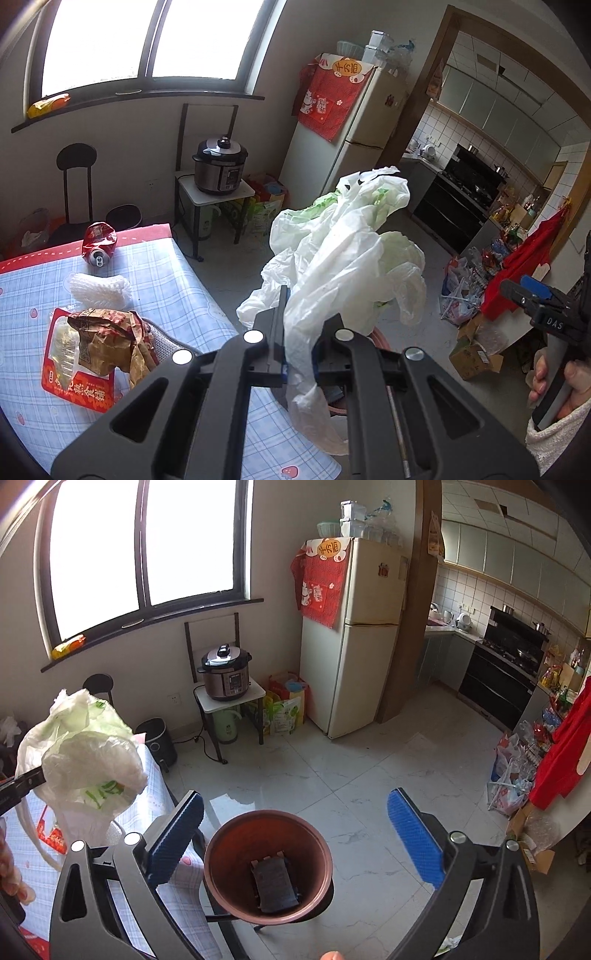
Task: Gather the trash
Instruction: 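Carry the white plastic bag over the bin and open the left gripper, then move both open grippers back over the remaining trash on the table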
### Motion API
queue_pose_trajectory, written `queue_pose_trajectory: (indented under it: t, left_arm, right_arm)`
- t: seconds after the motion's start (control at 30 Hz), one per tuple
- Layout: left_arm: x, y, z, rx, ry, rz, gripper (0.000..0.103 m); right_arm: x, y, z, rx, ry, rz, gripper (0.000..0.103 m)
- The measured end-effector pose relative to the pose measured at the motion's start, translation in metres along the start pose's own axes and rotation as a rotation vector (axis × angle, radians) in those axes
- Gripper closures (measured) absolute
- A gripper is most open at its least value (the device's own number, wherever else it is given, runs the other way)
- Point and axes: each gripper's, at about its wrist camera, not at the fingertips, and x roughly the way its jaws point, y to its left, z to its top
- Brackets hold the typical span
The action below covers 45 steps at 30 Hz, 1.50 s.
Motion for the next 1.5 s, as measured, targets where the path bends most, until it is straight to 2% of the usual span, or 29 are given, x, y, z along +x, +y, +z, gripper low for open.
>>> queue_pose_trajectory:
  t: [0.1, 0.37, 0.7, 1.0, 1.07, 1.1, 1.13, 1.2, 1.33, 1.4, 1.5]
  left_arm:
    - [-0.004, -0.014, 0.006, 0.028, -0.010, -0.016, 0.091]
    - [0.007, -0.040, 0.011, 0.071, 0.011, -0.037, 0.091]
    - [0.068, -0.087, 0.015, 0.108, 0.120, -0.087, 0.091]
    - [0.131, -0.119, 0.011, 0.166, 0.211, -0.093, 0.089]
    - [0.143, -0.118, 0.011, 0.140, 0.208, -0.149, 0.071]
    - [0.146, -0.117, 0.012, 0.127, 0.201, -0.171, 0.051]
    - [0.148, -0.116, 0.012, 0.122, 0.185, -0.168, 0.041]
    - [0.146, -0.118, 0.013, 0.138, 0.159, -0.167, 0.040]
    - [0.133, -0.114, 0.016, 0.178, 0.124, -0.160, 0.019]
    - [0.122, -0.106, 0.017, 0.183, 0.107, -0.159, 0.016]
    - [0.101, -0.091, 0.018, 0.191, 0.079, -0.134, 0.006]
  right_arm:
    - [-0.001, 0.003, -0.012, -0.003, 0.091, 0.021, 0.005]
    - [0.004, 0.009, -0.047, 0.021, 0.160, 0.032, 0.005]
    - [0.019, -0.004, -0.068, 0.075, 0.199, 0.027, 0.005]
    - [0.040, -0.013, -0.081, 0.113, 0.241, 0.036, 0.005]
    - [0.042, -0.016, -0.084, 0.116, 0.249, 0.035, 0.005]
    - [0.043, -0.017, -0.085, 0.118, 0.251, 0.035, 0.005]
    - [0.044, -0.018, -0.085, 0.118, 0.252, 0.034, 0.005]
    - [0.044, -0.017, -0.086, 0.114, 0.254, 0.033, 0.005]
    - [0.041, -0.014, -0.085, 0.112, 0.254, 0.030, 0.005]
    - [0.040, -0.011, -0.084, 0.114, 0.250, 0.037, 0.005]
    - [0.036, -0.002, -0.082, 0.101, 0.242, 0.049, 0.005]
